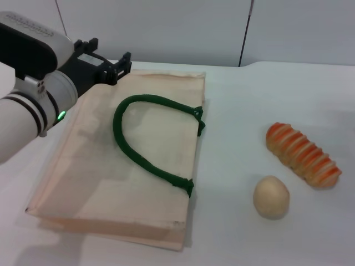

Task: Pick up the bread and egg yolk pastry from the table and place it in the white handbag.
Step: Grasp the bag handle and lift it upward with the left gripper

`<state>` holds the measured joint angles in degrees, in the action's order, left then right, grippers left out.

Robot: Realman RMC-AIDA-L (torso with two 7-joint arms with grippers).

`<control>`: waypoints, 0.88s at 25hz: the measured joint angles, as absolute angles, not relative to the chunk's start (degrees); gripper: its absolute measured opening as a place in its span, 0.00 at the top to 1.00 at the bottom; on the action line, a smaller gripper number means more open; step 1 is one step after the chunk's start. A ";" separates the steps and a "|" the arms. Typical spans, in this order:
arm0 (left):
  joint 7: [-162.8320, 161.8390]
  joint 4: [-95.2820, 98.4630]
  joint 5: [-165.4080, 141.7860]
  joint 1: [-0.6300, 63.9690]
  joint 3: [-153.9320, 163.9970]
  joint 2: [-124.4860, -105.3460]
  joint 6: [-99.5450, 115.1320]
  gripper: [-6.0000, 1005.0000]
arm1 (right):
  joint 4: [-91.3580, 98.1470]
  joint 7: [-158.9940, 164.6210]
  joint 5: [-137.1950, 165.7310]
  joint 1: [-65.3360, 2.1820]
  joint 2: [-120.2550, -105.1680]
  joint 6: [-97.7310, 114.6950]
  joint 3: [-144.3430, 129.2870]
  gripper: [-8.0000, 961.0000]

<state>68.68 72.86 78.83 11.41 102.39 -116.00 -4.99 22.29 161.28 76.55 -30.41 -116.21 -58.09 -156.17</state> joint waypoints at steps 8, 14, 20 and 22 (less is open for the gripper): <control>61.88 75.88 69.12 10.59 95.87 -116.18 -17.17 0.30 | 21.95 161.28 76.56 -30.57 -116.19 -56.85 -156.18 0.35; 42.59 80.34 48.31 11.26 93.11 -116.22 -25.49 0.30 | 21.88 161.28 76.56 -30.61 -116.19 -56.78 -156.18 0.35; 31.38 84.68 37.47 12.94 92.42 -116.25 -34.05 0.30 | 21.88 161.28 76.55 -30.90 -116.19 -56.21 -156.18 0.35; 28.77 85.72 35.76 14.33 91.38 -116.26 -38.69 0.30 | 21.88 161.28 76.56 -31.02 -116.19 -56.00 -156.18 0.35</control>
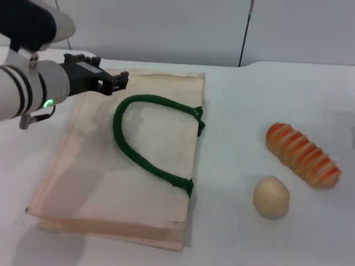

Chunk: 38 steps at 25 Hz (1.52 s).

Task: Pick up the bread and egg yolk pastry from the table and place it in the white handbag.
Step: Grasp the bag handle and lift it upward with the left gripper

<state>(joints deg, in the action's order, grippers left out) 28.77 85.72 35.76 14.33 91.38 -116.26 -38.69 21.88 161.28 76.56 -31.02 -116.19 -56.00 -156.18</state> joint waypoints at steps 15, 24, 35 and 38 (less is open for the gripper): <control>20.99 86.95 29.85 20.40 86.29 -116.26 -57.45 0.30 | 21.88 161.28 76.55 -31.74 -116.19 -55.89 -156.18 0.35; 20.35 86.62 27.71 24.39 83.03 -116.21 -65.54 0.30 | 21.88 161.28 76.55 -32.07 -116.19 -55.37 -156.18 0.35; 20.99 82.14 26.94 28.04 83.42 -116.24 -68.22 0.30 | 21.88 161.28 76.55 -32.54 -116.19 -55.17 -156.18 0.35; 21.02 80.75 26.02 28.40 84.21 -116.27 -67.98 0.30 | 21.88 161.28 76.55 -32.54 -116.19 -55.13 -156.18 0.35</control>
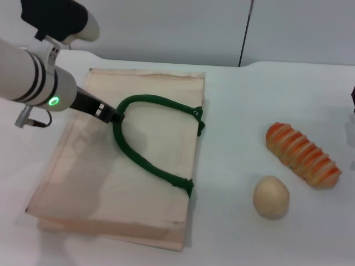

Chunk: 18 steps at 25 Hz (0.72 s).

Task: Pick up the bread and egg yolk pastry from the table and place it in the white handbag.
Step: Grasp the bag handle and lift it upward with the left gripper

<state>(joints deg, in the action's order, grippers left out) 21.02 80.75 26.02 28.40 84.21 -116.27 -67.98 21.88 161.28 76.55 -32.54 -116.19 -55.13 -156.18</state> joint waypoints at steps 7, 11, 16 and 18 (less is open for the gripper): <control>21.16 78.12 25.63 29.46 85.63 -116.37 -66.42 0.30 | 21.88 161.28 76.55 -32.53 -116.19 -54.56 -156.18 0.35; 21.19 77.08 25.63 29.87 86.58 -116.37 -64.62 0.30 | 21.88 161.28 76.55 -32.53 -116.19 -54.49 -156.18 0.35; 20.70 76.42 26.02 30.36 86.64 -116.42 -63.88 0.31 | 21.88 161.28 76.55 -32.59 -116.19 -54.48 -156.18 0.35; 20.28 76.31 26.22 30.34 86.68 -116.49 -63.46 0.31 | 21.88 161.28 76.55 -32.64 -116.19 -54.48 -156.18 0.35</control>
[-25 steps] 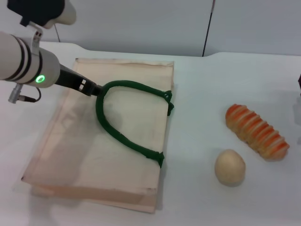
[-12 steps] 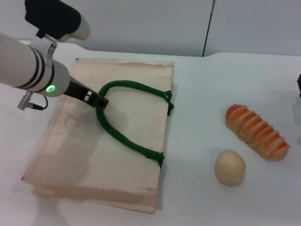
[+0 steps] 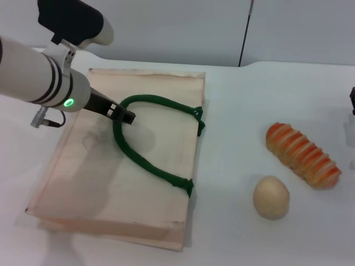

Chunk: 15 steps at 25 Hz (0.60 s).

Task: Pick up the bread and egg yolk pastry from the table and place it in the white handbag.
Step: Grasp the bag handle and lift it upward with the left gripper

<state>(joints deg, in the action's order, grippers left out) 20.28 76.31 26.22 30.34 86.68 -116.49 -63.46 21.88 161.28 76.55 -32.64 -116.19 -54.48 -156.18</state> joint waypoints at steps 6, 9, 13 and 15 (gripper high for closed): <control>18.85 73.84 26.78 30.38 87.37 -116.55 -61.68 0.33 | 21.88 161.28 76.55 -32.67 -116.19 -54.49 -156.18 0.35; 18.80 73.04 27.49 30.47 87.37 -116.55 -61.53 0.34 | 21.88 161.28 76.55 -32.69 -116.19 -54.49 -156.18 0.35; 18.65 72.95 27.74 30.51 87.34 -116.54 -61.38 0.35 | 21.88 161.28 76.55 -32.70 -116.19 -54.49 -156.18 0.35; 18.44 72.91 27.76 30.53 87.30 -116.54 -61.27 0.36 | 21.88 161.28 76.55 -32.74 -116.19 -54.49 -156.18 0.35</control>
